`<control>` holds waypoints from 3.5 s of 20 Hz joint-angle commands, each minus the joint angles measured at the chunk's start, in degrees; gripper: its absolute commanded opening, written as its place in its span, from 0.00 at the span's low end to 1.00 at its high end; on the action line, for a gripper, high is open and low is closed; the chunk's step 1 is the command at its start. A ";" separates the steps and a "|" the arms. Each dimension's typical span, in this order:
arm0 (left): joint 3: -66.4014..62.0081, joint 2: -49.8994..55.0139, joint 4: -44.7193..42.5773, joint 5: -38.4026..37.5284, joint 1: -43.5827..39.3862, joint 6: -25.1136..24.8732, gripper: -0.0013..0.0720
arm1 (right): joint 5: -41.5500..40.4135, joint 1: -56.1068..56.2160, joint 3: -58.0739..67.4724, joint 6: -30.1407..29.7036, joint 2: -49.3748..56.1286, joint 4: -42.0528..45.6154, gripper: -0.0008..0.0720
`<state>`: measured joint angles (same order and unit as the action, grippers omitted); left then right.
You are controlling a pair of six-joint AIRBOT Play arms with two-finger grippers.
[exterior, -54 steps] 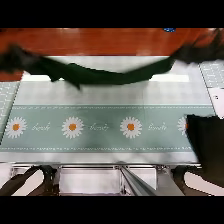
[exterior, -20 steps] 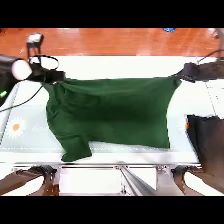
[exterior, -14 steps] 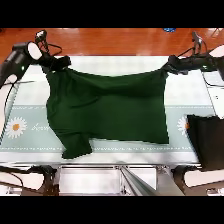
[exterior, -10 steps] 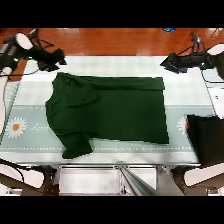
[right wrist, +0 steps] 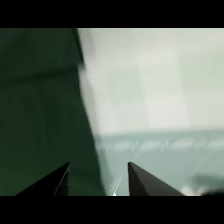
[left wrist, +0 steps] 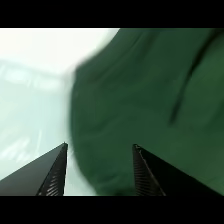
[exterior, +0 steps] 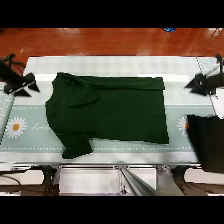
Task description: Fold the shirts.
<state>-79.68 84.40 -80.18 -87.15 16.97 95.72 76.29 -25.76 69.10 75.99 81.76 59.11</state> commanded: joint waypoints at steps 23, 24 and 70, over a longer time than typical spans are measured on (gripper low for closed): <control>51.69 -12.15 37.59 20.13 17.99 -30.45 0.10 | -8.52 -1.22 -39.91 3.69 -36.94 1.77 0.57; 51.69 -12.15 37.59 19.28 17.99 -31.21 0.10 | -6.49 -1.22 -40.24 6.29 -36.94 6.10 0.57; -19.58 -49.29 21.77 17.46 8.85 -17.81 0.04 | 9.03 14.45 48.52 9.42 -37.55 14.40 0.04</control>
<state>-97.86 41.43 -42.96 -70.46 31.07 74.81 83.44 -11.33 117.23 83.55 50.30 67.51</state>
